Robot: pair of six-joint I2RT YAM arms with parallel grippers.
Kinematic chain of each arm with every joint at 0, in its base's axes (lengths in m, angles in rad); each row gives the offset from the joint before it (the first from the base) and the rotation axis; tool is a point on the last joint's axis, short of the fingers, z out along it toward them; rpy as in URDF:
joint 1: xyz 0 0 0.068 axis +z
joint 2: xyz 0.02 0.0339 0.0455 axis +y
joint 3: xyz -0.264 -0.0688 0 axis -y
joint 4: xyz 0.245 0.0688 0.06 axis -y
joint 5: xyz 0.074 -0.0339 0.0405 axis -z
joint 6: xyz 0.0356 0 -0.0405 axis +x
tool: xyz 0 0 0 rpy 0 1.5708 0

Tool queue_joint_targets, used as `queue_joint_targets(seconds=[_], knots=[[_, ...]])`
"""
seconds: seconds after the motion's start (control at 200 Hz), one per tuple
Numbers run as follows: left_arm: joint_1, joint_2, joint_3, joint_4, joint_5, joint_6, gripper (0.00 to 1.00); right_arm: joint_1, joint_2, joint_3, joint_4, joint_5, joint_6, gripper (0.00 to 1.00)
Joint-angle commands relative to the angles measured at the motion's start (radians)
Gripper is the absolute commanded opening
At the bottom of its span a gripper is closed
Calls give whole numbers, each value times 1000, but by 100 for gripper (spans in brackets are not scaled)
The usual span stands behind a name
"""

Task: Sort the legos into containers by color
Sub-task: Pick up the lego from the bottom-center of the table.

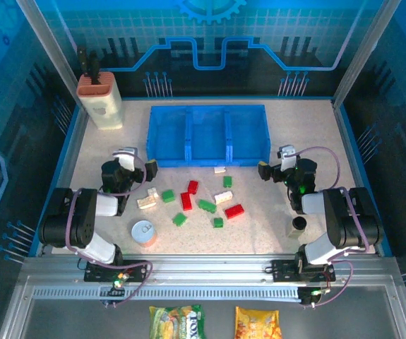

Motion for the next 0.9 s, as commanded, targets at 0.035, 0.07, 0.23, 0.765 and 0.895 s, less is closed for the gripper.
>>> queue_joint_targets(seconds=[0.035,0.07,0.23,0.765,0.895], knots=[[7,5,27,-9,-64,-27,99,-6,0,20,3,33,8,100],[7,6,27,-11,-63,-27,99,-5,0,20,3,34,9,100],[7,5,29,-12,-65,-27,99,-3,0,21,1,37,7,100],[7,-148,95,-258,-104,-38,99,11,-143,16,-107,51,-8,100],[4,-215,118,-359,-161,-73,99,34,-238,41,-235,92,-13,99]])
